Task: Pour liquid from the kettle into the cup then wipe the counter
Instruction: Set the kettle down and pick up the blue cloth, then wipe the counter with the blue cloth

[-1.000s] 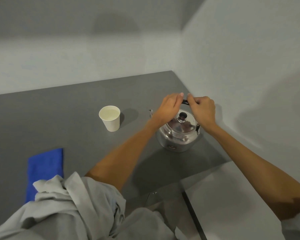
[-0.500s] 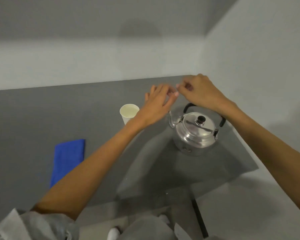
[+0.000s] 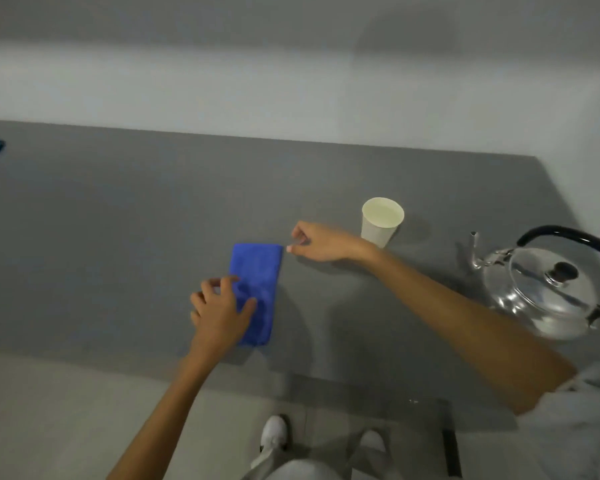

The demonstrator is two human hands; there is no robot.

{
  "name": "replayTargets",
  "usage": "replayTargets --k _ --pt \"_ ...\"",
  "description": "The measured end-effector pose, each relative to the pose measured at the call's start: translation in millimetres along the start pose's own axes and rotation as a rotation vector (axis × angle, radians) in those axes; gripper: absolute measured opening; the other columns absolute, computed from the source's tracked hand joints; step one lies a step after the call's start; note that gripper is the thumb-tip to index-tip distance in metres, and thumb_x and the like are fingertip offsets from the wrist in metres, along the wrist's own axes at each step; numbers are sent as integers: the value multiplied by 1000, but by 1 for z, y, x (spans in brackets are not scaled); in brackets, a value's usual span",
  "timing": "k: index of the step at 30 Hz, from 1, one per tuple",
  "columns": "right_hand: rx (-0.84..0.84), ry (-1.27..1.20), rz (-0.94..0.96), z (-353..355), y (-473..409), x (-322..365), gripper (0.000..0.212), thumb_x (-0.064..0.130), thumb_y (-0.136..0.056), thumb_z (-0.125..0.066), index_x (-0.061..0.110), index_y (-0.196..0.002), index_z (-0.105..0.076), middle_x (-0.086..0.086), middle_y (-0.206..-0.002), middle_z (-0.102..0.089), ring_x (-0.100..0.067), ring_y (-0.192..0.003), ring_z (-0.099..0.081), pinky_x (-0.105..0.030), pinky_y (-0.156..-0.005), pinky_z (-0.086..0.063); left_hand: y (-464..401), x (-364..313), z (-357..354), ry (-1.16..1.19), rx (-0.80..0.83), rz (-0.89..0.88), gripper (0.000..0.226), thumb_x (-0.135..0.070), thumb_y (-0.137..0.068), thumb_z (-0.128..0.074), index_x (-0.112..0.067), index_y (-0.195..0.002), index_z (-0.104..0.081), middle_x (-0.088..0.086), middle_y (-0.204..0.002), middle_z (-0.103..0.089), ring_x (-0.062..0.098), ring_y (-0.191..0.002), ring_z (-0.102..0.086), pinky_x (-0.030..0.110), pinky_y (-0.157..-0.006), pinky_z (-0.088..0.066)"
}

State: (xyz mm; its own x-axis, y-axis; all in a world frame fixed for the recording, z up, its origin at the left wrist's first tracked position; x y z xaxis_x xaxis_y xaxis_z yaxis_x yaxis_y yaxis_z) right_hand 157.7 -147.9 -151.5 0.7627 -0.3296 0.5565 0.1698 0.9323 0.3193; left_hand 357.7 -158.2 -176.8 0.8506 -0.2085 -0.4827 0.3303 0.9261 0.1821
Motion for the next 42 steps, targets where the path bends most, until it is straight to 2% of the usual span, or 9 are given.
replayTargets --k 7,16,20,24,28,32,36,39,42 --pt "-19 43 -152 -54 -71 4 50 30 -96 -50 0 -134 -39 -25 -143 -35 -38 -130 -38 -43 -108 -33 -7 36 -18 105 142 136 80 -25 -79 -74 5 -138 -28 24 -141 -33 38 -129 -38 41 -106 -31" --pt "-190 -45 -134 -43 -65 -11 25 18 -92 -57 -4 -103 -59 -23 -113 -58 -37 -103 -56 -40 -87 -48 -10 21 -32 392 423 220 25 -10 -79 -69 10 -92 -61 17 -88 -61 26 -75 -56 37 -70 -49" --pt "-283 -53 -109 -8 -34 -30 23 15 -91 -58 -1 -108 -58 -22 -118 -51 -34 -106 -52 -35 -91 -40 6 -7 -37 548 568 162 14 -10 -81 -69 -4 -73 -60 8 -59 -49 13 -48 -43 19 -45 -35" --pt "-297 -43 -100 5 -3 -54 19 12 -91 -57 1 -106 -57 -20 -113 -51 -29 -99 -51 -28 -83 -35 17 -32 -54 567 635 92 14 -8 -82 -68 1 -92 -63 6 -65 -56 7 -46 -53 16 -45 -41" --pt "-275 34 -135 -15 9 -68 22 13 -92 -55 2 -111 -53 -18 -116 -47 -31 -103 -49 -39 -93 -41 13 -27 -65 176 495 -58 32 -30 -83 -69 -2 -97 -63 14 -82 -68 26 -76 -64 34 -72 -52" --pt "-595 150 -91 -16 27 -54 24 4 -87 -55 1 -111 -52 -17 -113 -50 -31 -103 -47 -33 -90 -40 -15 -8 -40 63 161 -123 34 -44 -89 -56 -10 -94 -62 17 -95 -70 36 -94 -63 42 -81 -51" --pt "-591 -133 -131 -70 30 -23 51 20 -97 -43 0 -142 -29 -22 -149 -29 -37 -137 -24 -36 -113 -19 -39 -18 -36 73 -31 -357 27 -16 -96 -46 -2 -117 -58 21 -121 -57 39 -112 -51 45 -95 -41" --pt "-534 70 -218 -109 24 -14 61 34 -101 -27 4 -149 -5 -14 -159 -1 -27 -147 3 -39 -119 7 -50 -20 -47 68 -36 -358 42 -17 -99 -40 -5 -139 -43 15 -150 -37 31 -138 -35 42 -112 -29" --pt "-496 228 -190 -118 29 -18 58 37 -102 -19 6 -149 -7 -11 -159 -6 -23 -147 0 -42 -119 5 -52 -21 -64 -94 -45 -407 49 -27 -102 -30 -12 -148 -27 6 -159 -21 20 -148 -16 39 -120 -11"
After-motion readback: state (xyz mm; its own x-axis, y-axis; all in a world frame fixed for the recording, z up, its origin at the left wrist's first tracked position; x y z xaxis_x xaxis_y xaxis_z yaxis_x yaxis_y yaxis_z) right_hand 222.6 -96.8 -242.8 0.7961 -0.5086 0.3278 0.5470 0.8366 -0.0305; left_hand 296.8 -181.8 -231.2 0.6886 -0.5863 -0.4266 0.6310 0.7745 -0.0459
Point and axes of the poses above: each hand's wrist, its own y-axis away from the middle knuckle, its own z-axis out of the back of the hand, x = y × z, the point moved 8 cm from there along -y, towards the middle knuckle
